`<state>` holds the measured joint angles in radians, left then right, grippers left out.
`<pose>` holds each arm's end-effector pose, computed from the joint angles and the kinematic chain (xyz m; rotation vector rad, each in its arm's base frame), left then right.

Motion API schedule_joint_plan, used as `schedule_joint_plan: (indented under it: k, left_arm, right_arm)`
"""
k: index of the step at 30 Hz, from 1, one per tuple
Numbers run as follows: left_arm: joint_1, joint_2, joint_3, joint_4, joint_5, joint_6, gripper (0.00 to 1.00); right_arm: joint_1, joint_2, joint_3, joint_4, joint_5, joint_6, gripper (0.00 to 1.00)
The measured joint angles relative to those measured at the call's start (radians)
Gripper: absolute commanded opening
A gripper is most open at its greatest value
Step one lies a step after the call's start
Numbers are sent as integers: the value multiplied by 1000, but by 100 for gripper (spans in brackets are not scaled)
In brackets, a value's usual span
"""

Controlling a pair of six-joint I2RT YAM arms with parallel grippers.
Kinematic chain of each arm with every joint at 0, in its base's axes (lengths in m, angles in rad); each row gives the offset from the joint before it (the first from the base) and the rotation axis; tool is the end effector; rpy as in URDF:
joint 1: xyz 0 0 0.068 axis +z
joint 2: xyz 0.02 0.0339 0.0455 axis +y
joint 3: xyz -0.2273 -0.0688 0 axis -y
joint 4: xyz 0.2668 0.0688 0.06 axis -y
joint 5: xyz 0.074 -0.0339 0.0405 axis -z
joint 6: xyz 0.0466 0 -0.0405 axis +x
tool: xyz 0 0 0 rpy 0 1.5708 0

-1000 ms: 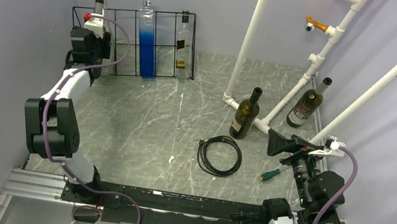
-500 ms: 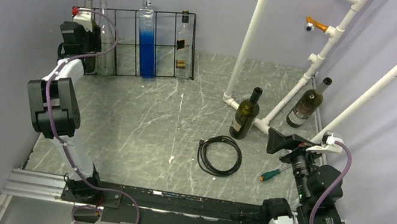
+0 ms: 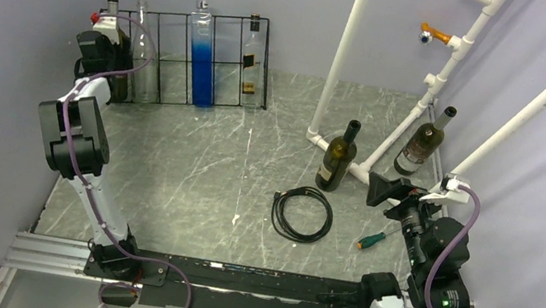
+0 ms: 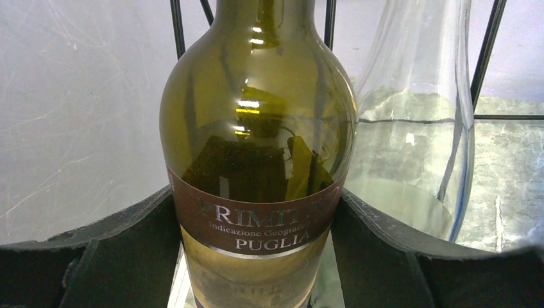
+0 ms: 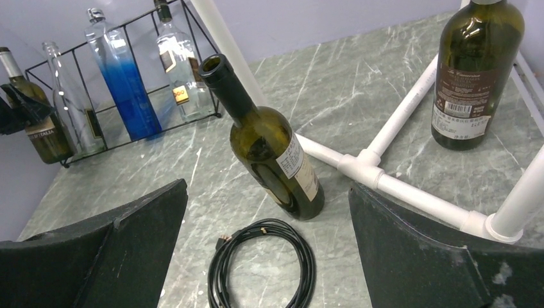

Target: Put the wine bottle on the wine rack

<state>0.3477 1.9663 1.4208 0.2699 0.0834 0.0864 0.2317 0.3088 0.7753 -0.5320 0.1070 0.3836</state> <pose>0.4551 0.1608 0.2033 -0.1832 1.8423 0.2260 0.1324 0.0261 0.3483 0.2074 1.6366 0.3832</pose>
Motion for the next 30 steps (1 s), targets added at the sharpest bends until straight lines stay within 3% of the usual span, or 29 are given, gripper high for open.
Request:
schedule_joint_plan:
  k: [7,12,21,23,26,28,30]
  left_arm:
    - [2,41,42,2,5,-16,0]
    - [4,67,74,-10,5,-29,11]
    - [5,74,81,-21,0,-39,37]
    - [5,74,81,-26,-3,-39,50]
    - [5,75,81,-30,-9,-42,53]
    - [4,75,81,-33,-12,-42,69]
    - [4,75,81,-36,-16,-42,75]
  right_arm:
    - [0,14,0,2,0,0,99]
    - [0,16,0,2,0,0,99]
    - [0,18,0,2,0,0,99]
    - [0,22,0,2,-1,0,99]
    - [0,30,0,2,-1,0,99]
    - [0,33,0,2,-1,0,99]
    - [0,33,0,2,-1,0,99]
